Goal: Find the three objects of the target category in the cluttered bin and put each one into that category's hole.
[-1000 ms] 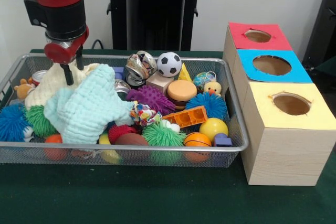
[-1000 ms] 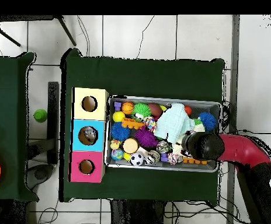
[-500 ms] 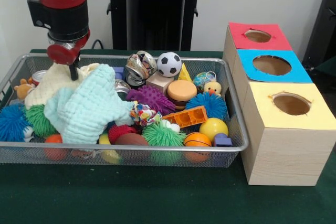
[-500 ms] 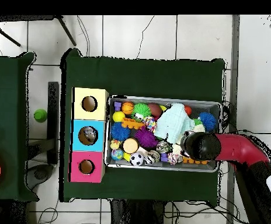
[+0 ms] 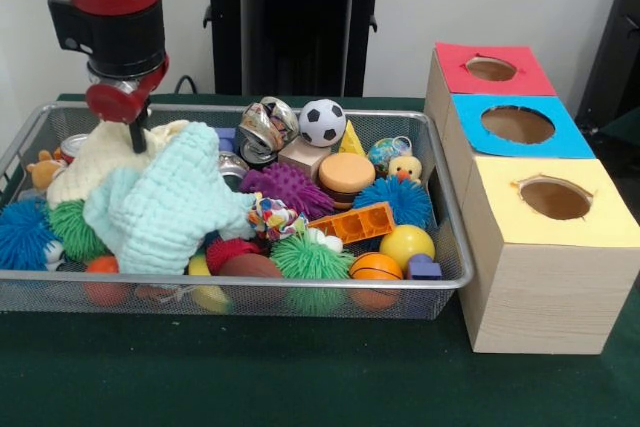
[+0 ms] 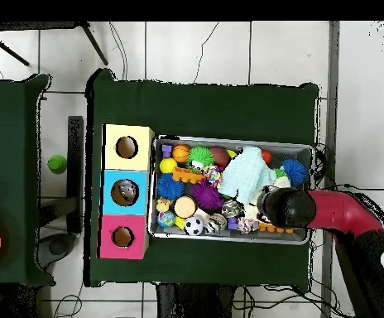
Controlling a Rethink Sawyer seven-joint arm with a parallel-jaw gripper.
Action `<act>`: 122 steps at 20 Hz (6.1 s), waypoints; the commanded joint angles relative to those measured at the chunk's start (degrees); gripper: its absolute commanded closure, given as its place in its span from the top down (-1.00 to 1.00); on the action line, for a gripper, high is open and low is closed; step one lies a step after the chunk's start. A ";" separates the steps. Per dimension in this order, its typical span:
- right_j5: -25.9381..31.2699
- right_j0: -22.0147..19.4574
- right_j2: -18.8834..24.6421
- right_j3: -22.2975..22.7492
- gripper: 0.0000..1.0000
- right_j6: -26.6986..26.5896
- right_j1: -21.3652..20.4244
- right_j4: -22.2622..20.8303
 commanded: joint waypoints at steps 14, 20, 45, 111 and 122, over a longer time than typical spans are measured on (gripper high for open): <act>-2.76 -6.47 16.65 9.48 -1.00 7.33 -1.36 19.13; -3.62 -6.66 17.93 10.36 -1.00 9.25 -1.63 22.66; 6.19 1.44 7.79 2.22 1.00 2.52 -5.93 10.79; 4.93 -7.64 14.20 -4.95 1.00 -11.35 0.32 -13.01; 0.22 -10.13 14.58 -5.60 1.00 -12.41 2.85 -15.01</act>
